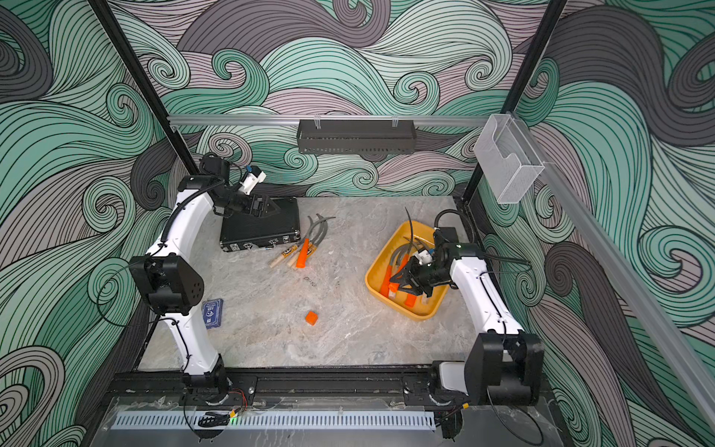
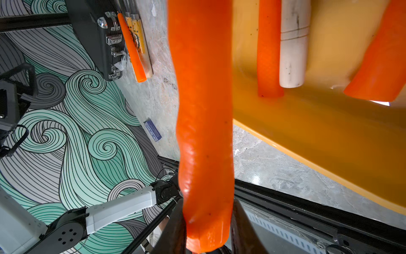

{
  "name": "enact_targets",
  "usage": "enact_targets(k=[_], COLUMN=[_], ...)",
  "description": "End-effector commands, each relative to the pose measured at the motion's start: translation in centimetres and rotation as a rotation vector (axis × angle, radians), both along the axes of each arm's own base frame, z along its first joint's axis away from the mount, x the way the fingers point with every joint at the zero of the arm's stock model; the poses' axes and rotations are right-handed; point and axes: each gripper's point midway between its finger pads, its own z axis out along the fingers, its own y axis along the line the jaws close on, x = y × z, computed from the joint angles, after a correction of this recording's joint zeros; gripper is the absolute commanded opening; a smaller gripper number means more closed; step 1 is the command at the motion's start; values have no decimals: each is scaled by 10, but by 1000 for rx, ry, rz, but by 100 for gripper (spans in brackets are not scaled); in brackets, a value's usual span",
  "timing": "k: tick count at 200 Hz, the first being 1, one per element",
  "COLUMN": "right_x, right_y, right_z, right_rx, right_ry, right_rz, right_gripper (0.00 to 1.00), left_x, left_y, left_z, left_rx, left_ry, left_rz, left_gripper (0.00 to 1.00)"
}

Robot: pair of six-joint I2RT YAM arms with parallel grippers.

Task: Put small sickles into storage boxes
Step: Place the sickle in the storage box.

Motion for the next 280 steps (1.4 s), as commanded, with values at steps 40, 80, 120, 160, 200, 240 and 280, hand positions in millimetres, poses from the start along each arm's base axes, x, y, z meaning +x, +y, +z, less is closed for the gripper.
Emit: enact_targets(k=[40,80,120,160,200,240,280], right_x=[9,5,6,18,29,34,33], right_y=[-20,-28,-41,-54,-66,-72,-81], right_z=[-29,-45,-59,-72,-80,-90,-101], right_rx=[-121,-174,-238,-313,-383,-418,-466], right_ry=[37,72,110,147,168,192,220], right_rz=[15,32,51,42,35,57,78], right_gripper=[0,0,0,0,0,1,9], left_x=[8,3,-4,-7,-10,-18,-29], left_y=[13,14,15,17,18,18,17], left_z=[17,18,12,10,12,7,-1], left_rx=[-74,-60,-48,-38,-23,-4,19], left_ry=[-18,-28,-19,-12,-12,-1,21], left_rz=[33,36,45,49,45,26,-7], left_gripper=[98,98,98,98,98,98,98])
